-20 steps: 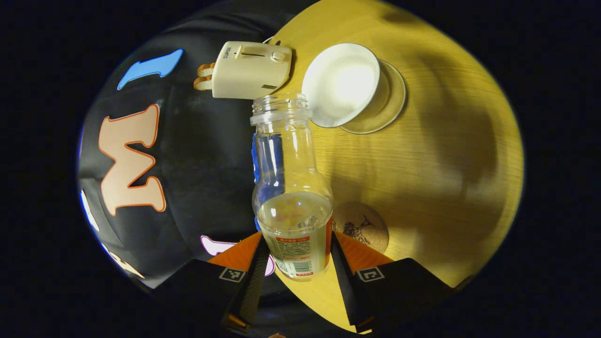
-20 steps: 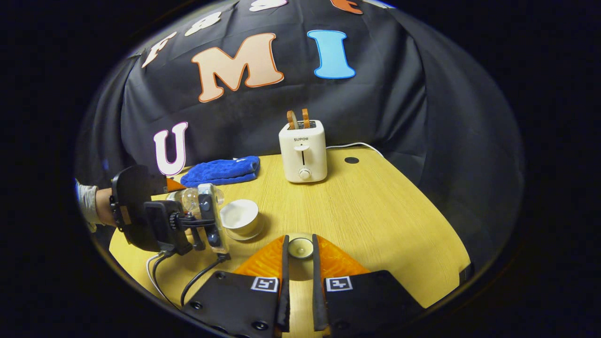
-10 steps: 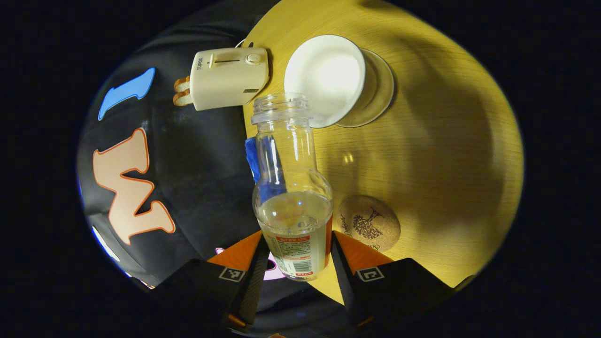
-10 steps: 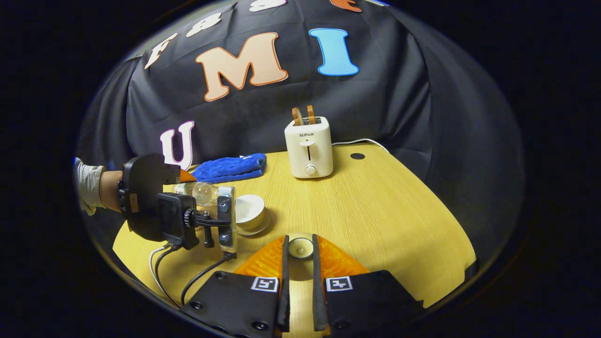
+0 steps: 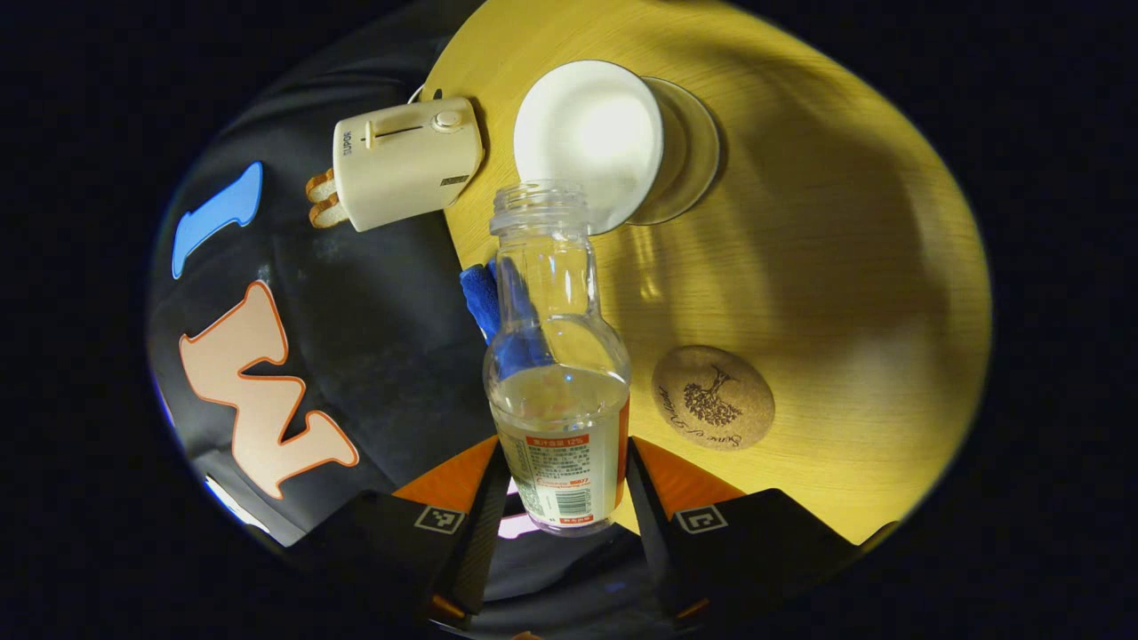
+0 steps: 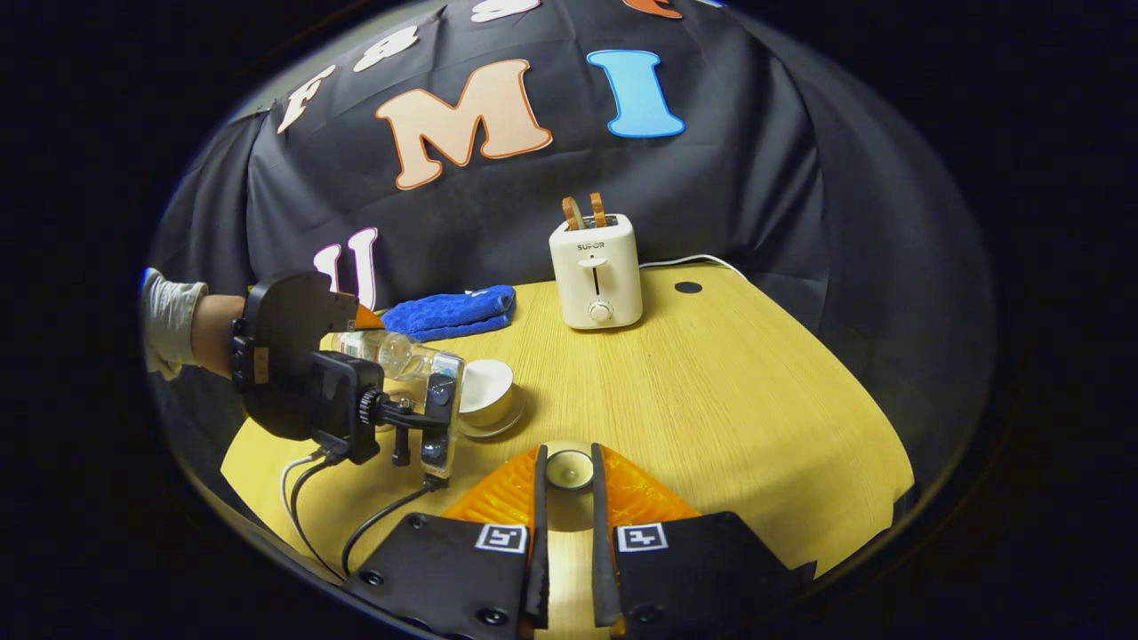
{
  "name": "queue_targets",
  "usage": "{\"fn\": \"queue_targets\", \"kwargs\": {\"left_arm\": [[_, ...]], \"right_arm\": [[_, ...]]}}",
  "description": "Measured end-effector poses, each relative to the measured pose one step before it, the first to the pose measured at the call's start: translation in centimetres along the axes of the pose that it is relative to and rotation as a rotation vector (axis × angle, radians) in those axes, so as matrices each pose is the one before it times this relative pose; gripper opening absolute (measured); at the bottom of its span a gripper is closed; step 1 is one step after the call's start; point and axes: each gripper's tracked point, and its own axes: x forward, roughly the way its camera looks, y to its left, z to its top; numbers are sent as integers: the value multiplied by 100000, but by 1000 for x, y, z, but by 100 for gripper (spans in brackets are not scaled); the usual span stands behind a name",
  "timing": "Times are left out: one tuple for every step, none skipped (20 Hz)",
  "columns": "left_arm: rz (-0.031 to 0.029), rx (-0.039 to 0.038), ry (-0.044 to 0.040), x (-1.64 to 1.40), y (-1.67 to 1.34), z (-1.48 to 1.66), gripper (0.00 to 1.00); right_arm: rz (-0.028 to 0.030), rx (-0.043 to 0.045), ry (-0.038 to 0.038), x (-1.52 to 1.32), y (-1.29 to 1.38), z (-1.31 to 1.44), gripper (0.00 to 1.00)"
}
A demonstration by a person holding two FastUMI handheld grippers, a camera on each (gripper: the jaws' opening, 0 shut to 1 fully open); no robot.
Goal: Open the teacup lid with one hand, grasp the water bottle and pour water into the teacup with the other hand; after pouring, place the water bottle on the coaster and then close the teacup lid.
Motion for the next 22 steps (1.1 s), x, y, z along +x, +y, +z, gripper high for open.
{"fn": "queue_targets", "kwargs": {"left_arm": [[185,1092,70,-104,140,7,71],[-67,960,365,-112,70,6,71],[171,912,-37,-174,136,31,70],[326,1021,3,-114,169,115,71],[524,932,-172,-130,199,97,70],[196,898,-186,-173,60,51,71],[300,877,47,-216,128,5,70],[198,1035,186,3,443,-13,70],[-45,564,172,-194,32,-73,70],[233,883,-318,-250,33,-74,70],[779,1349,-314,-234,242,64,71],[216,699,205,-173,40,-32,70],[86,233,-170,-105,118,-56,70],[163,166,-87,-226,-25,89,71],[-35,591,61,-170,263,-10,71],[336,750,-104,-113,85,-31,71],[347,1001,89,80,321,-3,71],[88,1114,222,-47,160,7,70],[247,1019,247,-163,149,-131,70],[123,1156,337,-70,93,-70,70],[-30,1273,757,-81,147,-135,70],[118,1175,305,7,88,-57,70]], "right_arm": [[-34,335,-169,24,-109,75,20],[-50,278,-168,50,-227,-30,20],[-110,422,-77,68,-196,-32,23],[-83,549,-20,15,-16,-45,23],[-101,401,85,9,-195,15,20],[4,363,68,87,-126,-128,23],[269,113,-10,30,-8,28,23],[446,-435,-29,-12,109,-60,23],[131,-196,-40,-12,-43,-1,23],[151,79,-163,45,19,104,20],[174,328,-89,35,1,71,20],[273,162,40,-13,118,-89,23],[290,-118,50,50,31,61,23],[269,-281,-78,28,12,-45,23],[185,-270,-45,-6,13,103,20],[90,-62,-77,-64,4,-8,23],[102,37,-256,37,-24,179,23],[-111,44,-286,92,-12,59,23],[-71,154,-210,49,-39,80,20],[4,280,-119,-40,-4,8,23],[-17,253,9,-17,-127,-8,23],[10,137,24,35,-16,-81,23]]}}
